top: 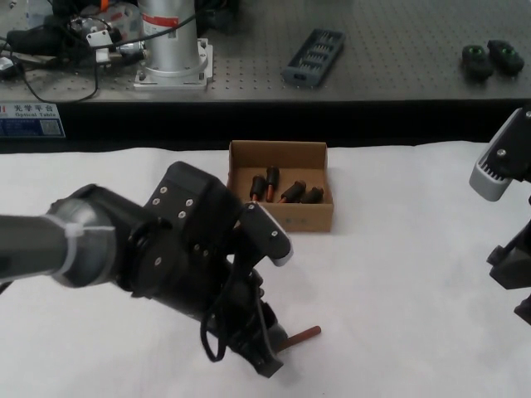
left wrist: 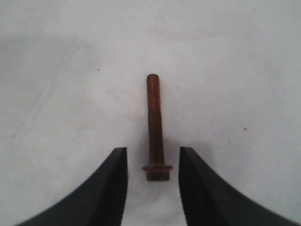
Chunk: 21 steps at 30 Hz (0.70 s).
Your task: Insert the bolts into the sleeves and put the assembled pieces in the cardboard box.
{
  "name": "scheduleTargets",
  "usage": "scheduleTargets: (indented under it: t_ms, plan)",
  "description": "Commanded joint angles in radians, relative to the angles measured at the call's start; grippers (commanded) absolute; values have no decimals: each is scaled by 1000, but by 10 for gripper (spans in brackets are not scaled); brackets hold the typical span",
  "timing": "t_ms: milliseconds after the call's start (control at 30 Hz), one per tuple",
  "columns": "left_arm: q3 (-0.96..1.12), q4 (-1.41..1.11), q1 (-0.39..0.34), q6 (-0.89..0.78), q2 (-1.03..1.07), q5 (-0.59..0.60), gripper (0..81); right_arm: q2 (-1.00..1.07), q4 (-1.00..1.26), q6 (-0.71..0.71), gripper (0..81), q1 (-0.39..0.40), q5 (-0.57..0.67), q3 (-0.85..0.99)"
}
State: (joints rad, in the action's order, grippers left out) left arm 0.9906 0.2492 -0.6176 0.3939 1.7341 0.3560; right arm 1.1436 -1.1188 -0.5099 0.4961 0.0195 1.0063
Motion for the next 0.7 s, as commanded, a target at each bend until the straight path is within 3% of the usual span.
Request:
scheduleTargets:
  t_ms: [0,167,467,667]
  plan:
    - [22,8,1,6,9,-2,275,-10,2,0,26,-5,21,-2]
    - [98,139,1,10,63,-11,275,-10,2,0,26,-5,21,-2]
    - [114,161,1,36,75,31,275,-10,10,0,26,-5,21,-1]
    - [114,161,1,63,86,-43,275,-10,10,0,26,-5,25,-1]
